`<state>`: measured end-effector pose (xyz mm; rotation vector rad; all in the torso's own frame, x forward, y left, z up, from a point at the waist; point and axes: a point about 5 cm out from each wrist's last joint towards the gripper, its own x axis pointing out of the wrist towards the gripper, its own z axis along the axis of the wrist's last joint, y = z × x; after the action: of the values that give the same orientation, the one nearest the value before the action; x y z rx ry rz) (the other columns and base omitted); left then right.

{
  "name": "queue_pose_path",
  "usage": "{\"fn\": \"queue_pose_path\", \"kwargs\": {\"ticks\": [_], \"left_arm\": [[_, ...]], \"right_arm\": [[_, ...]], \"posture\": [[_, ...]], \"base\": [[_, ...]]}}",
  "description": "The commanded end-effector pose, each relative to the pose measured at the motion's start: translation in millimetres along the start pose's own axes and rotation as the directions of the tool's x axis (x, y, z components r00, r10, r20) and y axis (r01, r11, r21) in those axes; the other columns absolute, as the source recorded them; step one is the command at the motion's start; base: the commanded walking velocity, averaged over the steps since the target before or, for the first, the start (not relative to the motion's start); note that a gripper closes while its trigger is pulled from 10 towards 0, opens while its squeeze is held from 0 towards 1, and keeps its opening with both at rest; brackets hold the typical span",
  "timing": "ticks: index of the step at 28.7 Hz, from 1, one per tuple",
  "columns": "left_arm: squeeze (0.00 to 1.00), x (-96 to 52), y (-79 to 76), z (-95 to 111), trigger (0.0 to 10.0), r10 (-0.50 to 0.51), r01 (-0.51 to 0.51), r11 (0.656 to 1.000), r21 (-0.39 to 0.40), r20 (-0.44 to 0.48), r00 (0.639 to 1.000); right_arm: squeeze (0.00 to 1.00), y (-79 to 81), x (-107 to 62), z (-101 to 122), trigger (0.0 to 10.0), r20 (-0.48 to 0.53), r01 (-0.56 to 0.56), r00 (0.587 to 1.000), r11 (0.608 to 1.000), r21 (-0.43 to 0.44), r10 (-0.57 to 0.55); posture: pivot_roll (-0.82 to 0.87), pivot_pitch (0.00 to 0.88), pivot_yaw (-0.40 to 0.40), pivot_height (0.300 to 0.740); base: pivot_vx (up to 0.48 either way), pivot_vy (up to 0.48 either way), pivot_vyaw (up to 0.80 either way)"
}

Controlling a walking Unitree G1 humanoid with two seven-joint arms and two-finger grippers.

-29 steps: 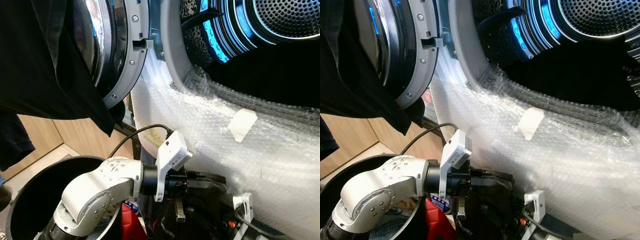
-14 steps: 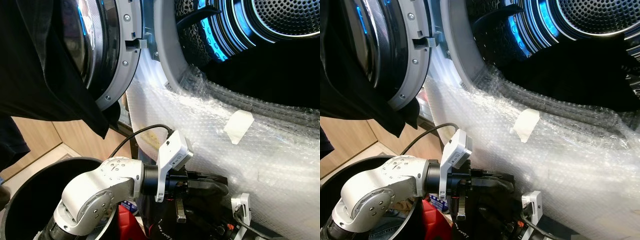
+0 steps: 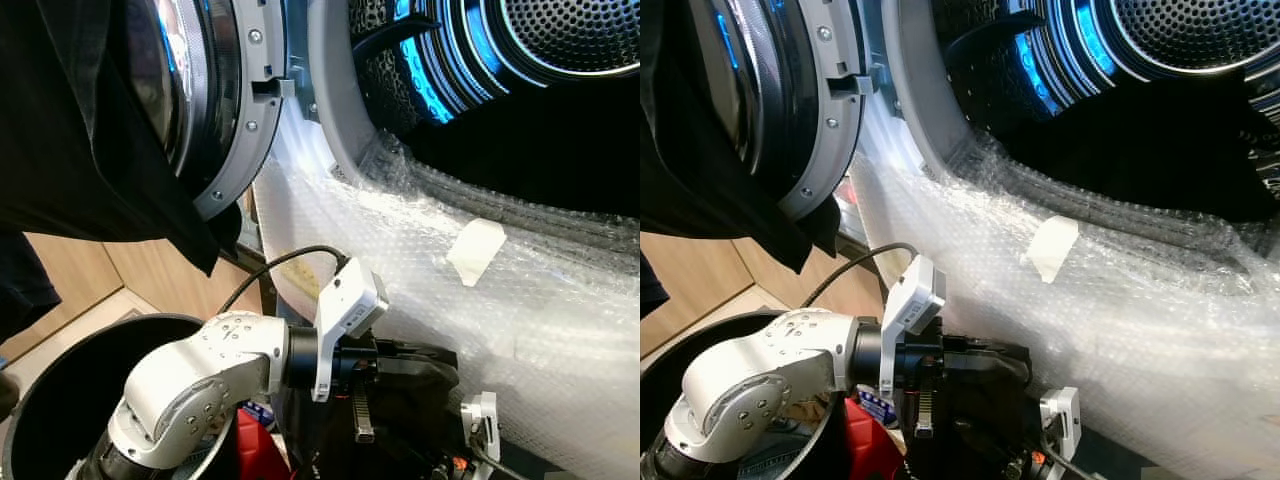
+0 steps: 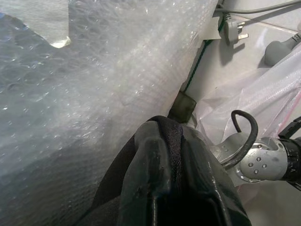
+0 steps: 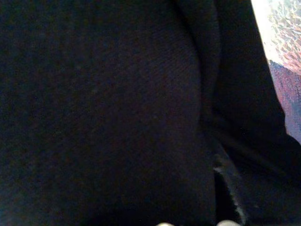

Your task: Clothes washing

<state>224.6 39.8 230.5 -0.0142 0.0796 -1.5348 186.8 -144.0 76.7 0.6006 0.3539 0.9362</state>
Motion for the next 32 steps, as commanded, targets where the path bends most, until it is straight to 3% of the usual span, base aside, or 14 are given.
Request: {"fn": "queue_pose_path", "kwargs": {"ticks": [1, 11, 22, 24, 25, 26, 27, 28, 32], "left_arm": [[0.00, -0.5, -4.1, 8.2, 0.0, -0.012, 0.011, 0.999, 0.046, 0.016, 1.000], [0.00, -5.7, -0.8, 4.7, 0.0, 0.030, -0.030, 0.999, 0.041, 0.010, 1.000], [0.00, -26.4, 10.1, -2.2, 0.0, 0.123, -0.118, 0.990, 0.081, -0.053, 0.991], [0.00, -27.9, 12.4, -0.8, 1.8, 0.137, -0.132, 0.987, 0.097, -0.054, 0.989], [0.00, -28.5, 13.6, -0.2, 3.8, 0.145, -0.139, 0.985, 0.101, -0.053, 0.988], [0.00, -29.9, 14.6, -1.4, 8.5, 0.150, -0.143, 0.984, 0.107, -0.066, 0.986], [0.00, -31.0, 15.4, -2.4, 8.5, 0.154, -0.145, 0.983, 0.112, -0.075, 0.985], [0.00, -35.0, 18.2, -5.6, 10.0, 0.171, -0.158, 0.979, 0.127, -0.103, 0.980], [0.00, -41.7, 19.9, -3.9, 10.0, 0.179, -0.167, 0.978, 0.124, -0.099, 0.979]], "right_arm": [[0.00, 5.3, 1.0, 6.3, 0.0, 0.011, -0.030, 0.999, 0.999, -0.036, 0.030], [0.00, 10.2, 1.1, 7.7, 0.0, 0.016, -0.063, 0.998, 0.997, -0.040, 0.064], [0.00, 8.1, 6.1, 8.7, 0.0, 0.019, -0.070, 0.997, 0.996, -0.050, 0.071], [0.00, 7.6, 6.7, 9.1, 0.0, 0.020, -0.069, 0.997, 0.996, -0.054, 0.070], [0.00, 7.5, 6.6, 9.2, 0.0, 0.019, -0.068, 0.997, 0.996, -0.057, 0.069], [0.00, 6.5, 6.2, 9.8, 0.0, 0.023, -0.059, 0.998, 0.996, -0.062, 0.061], [0.00, 5.8, 5.9, 10.3, 0.0, 0.027, -0.052, 0.998, 0.997, -0.064, 0.054], [0.00, 5.0, 4.9, 11.3, 0.0, 0.037, -0.044, 0.998, 0.997, -0.064, 0.046], [0.00, 4.2, 2.6, 10.2, 0.0, 0.035, -0.036, 0.999, 0.997, -0.066, 0.038]], "posture": [[0.14, 0.060, 0.013, 0.740], [0.14, 0.048, 0.015, 0.740], [0.15, 0.027, 0.025, 0.740], [0.15, 0.025, 0.026, 0.740], [0.15, 0.025, 0.026, 0.740], [0.15, 0.019, 0.026, 0.740], [0.15, 0.019, 0.026, 0.740], [0.15, 0.018, 0.029, 0.740], [0.15, 0.010, 0.035, 0.740]], "base": [[0.000, 0.000, 0.00], [0.000, 0.000, 0.00], [0.000, 0.000, 0.00], [0.000, 0.000, 0.00], [0.000, 0.000, 0.00], [0.000, 0.000, 0.00], [0.000, 0.000, 0.00], [0.000, 0.000, 0.00], [0.000, 0.000, 0.00]]}}
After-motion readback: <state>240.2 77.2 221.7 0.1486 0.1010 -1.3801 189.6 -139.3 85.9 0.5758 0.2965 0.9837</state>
